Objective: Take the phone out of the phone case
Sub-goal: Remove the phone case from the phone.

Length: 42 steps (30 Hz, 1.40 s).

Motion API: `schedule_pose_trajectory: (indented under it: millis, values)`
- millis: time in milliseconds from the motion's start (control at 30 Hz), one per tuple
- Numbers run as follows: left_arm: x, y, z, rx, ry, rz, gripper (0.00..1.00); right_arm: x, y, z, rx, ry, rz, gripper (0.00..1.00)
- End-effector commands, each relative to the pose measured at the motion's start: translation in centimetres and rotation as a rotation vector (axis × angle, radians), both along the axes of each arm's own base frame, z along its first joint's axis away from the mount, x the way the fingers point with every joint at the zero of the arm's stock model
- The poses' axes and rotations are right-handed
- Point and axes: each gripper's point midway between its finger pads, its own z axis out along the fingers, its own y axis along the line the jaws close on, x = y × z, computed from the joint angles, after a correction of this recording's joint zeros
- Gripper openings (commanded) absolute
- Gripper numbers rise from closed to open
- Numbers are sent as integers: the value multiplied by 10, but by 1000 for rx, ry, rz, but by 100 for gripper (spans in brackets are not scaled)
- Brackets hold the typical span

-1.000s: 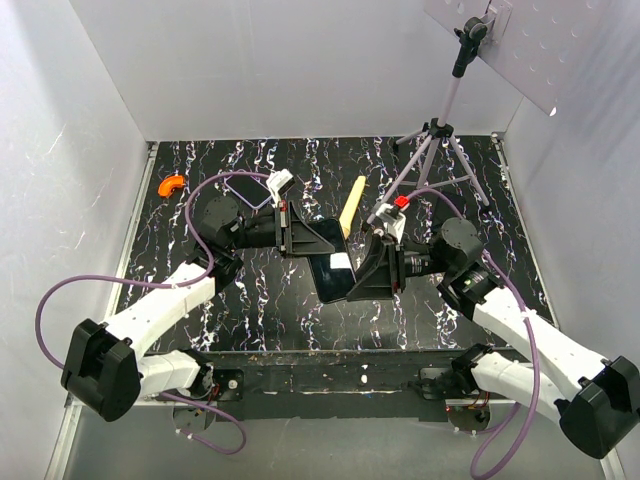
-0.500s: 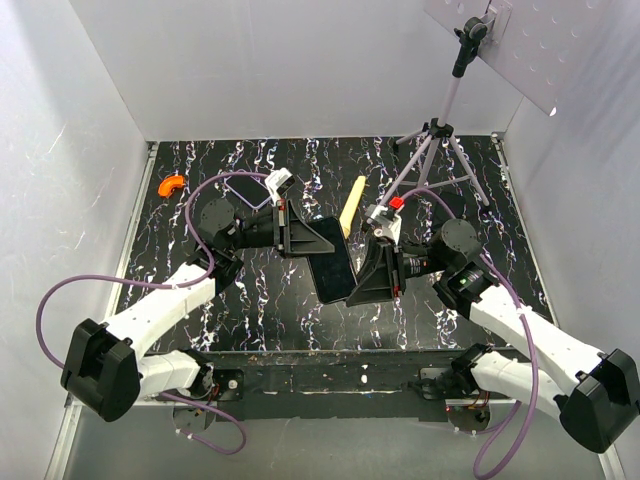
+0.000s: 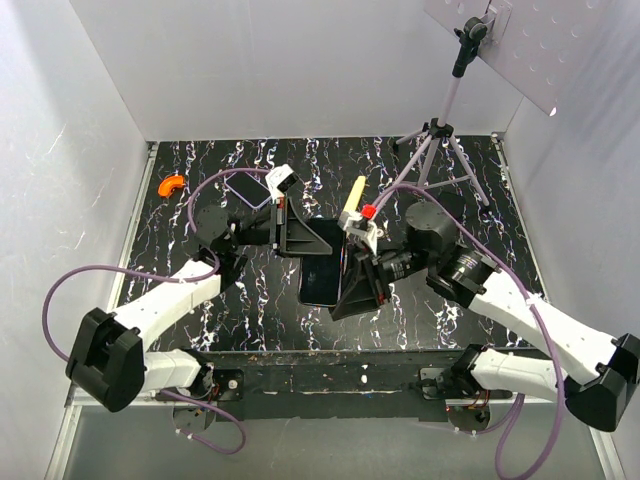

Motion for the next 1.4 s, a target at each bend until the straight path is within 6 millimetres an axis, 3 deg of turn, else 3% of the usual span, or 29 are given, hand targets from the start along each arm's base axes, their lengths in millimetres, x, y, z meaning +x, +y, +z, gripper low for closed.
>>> schedule_pose_trajectory:
  millis: [0, 133, 233, 333, 367, 433, 500, 600, 700, 800, 867, 1033, 1100, 1200, 1367]
  values:
    - [-13, -12, 19, -101, 144, -63, 0, 24, 30, 22, 6, -365, -155, 1]
    - [-8, -15, 26, -206, 243, -57, 0, 51, 40, 29, -14, -478, -339, 1]
    - [-6, -14, 29, -228, 273, -35, 0, 91, 35, 34, -38, -485, -597, 1]
    - [-1, -13, 32, -231, 266, 31, 0, 135, 11, 33, -60, -412, -930, 1]
    - [2, -13, 32, -224, 270, 59, 0, 145, 3, 24, -83, -370, -1015, 1]
    - [8, -8, 38, -255, 272, 134, 0, 177, -35, -4, -229, -254, -1314, 1]
    - [19, -2, 33, -262, 312, 236, 0, 187, -63, -29, -340, -229, -1467, 1]
    - [29, 2, 26, -211, 356, 337, 0, 184, -79, -41, -354, -193, -1523, 1]
    - [38, 9, 29, -213, 365, 438, 0, 165, -48, -31, -287, -198, -1297, 1]
    - [53, 25, 34, -244, 335, 591, 0, 119, -10, -20, -230, 62, -911, 1]
    - [62, 40, 42, -281, 295, 707, 0, 102, -4, -16, -216, 217, -736, 4]
    - [81, 74, 41, -388, 352, 898, 0, 61, 8, 15, -15, 252, -479, 46]
    - [87, 81, 35, -434, 409, 919, 0, 62, 11, 24, 52, 239, -507, 59]
    - [92, 86, 38, -522, 457, 910, 0, 67, 20, 37, 166, 201, -596, 69]
    - [98, 92, 48, -646, 459, 894, 0, 90, 39, 45, 282, 119, -743, 69]
